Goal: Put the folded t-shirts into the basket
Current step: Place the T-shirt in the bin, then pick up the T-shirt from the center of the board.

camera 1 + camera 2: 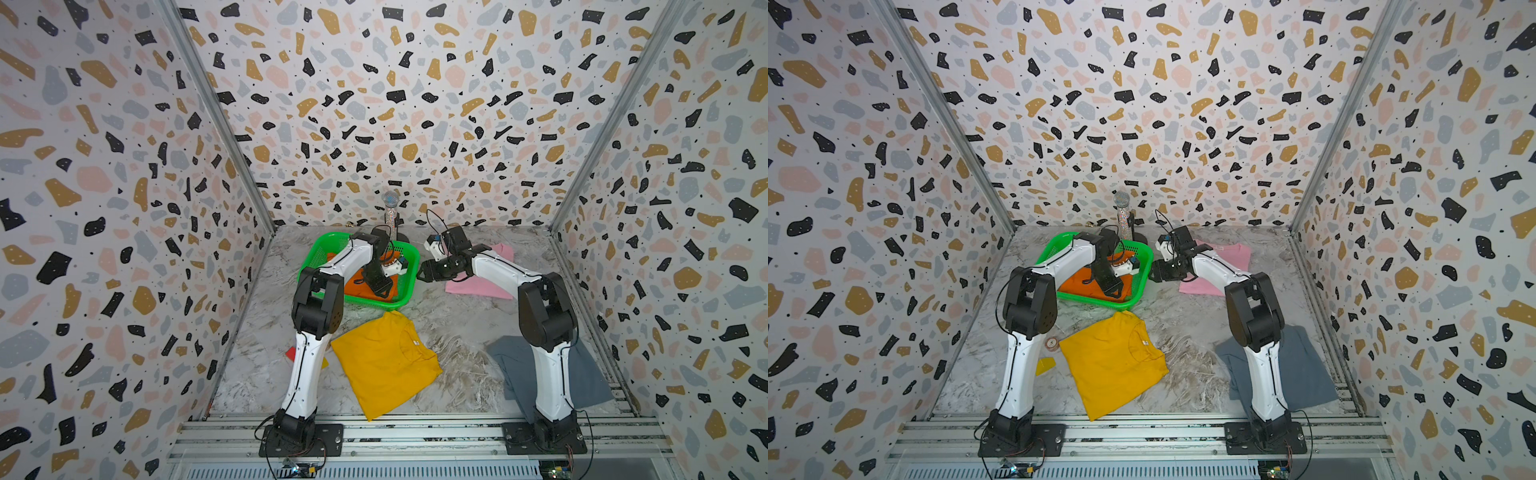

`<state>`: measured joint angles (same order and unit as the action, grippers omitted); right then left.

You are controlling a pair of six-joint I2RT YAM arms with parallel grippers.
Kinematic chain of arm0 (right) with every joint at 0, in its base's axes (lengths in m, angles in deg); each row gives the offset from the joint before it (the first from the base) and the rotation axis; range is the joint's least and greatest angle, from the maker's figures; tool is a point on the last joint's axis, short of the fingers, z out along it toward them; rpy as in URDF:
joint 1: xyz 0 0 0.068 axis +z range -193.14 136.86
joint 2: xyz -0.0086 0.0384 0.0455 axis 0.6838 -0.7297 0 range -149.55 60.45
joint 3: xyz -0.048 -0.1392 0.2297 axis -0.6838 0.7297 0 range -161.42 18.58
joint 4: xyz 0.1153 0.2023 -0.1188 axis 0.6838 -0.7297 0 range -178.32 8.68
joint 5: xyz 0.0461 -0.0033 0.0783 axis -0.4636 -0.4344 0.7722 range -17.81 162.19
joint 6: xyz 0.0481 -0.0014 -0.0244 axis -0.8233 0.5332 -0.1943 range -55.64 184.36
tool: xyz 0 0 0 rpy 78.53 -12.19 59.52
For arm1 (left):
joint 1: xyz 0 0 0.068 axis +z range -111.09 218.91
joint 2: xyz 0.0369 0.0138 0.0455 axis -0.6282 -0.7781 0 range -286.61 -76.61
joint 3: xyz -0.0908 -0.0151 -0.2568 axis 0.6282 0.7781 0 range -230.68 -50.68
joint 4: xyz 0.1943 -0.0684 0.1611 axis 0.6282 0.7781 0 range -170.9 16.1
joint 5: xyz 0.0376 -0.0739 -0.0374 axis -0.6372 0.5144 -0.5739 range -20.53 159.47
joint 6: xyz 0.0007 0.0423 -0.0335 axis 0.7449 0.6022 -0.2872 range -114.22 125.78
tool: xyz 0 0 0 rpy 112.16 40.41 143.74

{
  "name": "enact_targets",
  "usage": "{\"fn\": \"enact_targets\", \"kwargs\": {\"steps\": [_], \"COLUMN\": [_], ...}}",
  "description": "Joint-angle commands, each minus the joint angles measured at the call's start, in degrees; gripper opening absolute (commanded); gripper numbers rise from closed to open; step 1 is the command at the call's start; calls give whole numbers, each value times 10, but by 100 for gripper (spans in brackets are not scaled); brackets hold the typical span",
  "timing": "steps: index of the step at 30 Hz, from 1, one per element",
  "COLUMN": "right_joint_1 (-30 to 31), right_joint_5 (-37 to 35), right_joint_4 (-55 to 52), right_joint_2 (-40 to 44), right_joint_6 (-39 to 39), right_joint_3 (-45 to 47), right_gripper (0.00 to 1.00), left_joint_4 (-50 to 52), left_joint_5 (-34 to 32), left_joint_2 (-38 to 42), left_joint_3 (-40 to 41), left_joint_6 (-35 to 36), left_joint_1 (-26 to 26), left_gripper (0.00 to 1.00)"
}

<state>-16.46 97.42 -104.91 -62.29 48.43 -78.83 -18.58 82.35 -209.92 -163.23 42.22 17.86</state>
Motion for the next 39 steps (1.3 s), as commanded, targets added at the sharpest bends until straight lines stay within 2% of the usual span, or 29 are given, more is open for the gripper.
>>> {"fn": "enact_targets", "kwargs": {"steps": [1, 4, 7, 13, 18, 23, 26, 30, 34, 36, 39], "right_joint_1": [4, 1, -8, -27, -28, -16, 25, 117, 206, 250, 304], "right_joint_5": [20, 8, 2, -4, -12, 24, 45, 44, 32, 7, -46], "right_joint_4": [-1, -14, -23, -43, -73, -88, -103, -112, -66, -62, -62], "right_joint_2": [-3, -4, 10, 80, 175, 276, 337, 372, 357, 331, 289], "right_joint_6": [-4, 13, 30, 98, 183, 252, 328, 395, 399, 409, 426], "right_joint_3": [-42, -56, -53, -6, 82, 208, 281, 340, 370, 366, 356], "right_gripper": [59, 59, 60, 63, 66, 68, 68, 67, 63, 61, 57], "left_joint_4": [103, 104, 79, 10, -77, -150, -173, -179, -170, -167, -165], "left_joint_5": [36, 35, 7, -31, -74, -114, -130, -130, -113, -104, -89], "left_joint_2": [-14, -2, 13, 69, 155, 271, 347, 423, 461, 473, 487], "left_joint_3": [-1, -9, -20, -24, 35, 139, 212, 277, 297, 298, 302], "left_joint_6": [41, 35, 2, -62, -105, -117, -113, -109, -119, -129, -142], "left_joint_1": [-4, -5, -4, -5, -4, -4, 2, 37, 97, 122, 143], "left_gripper": [34, 35, 42, 50, 54, 58, 61, 63, 68, 72, 73]}}
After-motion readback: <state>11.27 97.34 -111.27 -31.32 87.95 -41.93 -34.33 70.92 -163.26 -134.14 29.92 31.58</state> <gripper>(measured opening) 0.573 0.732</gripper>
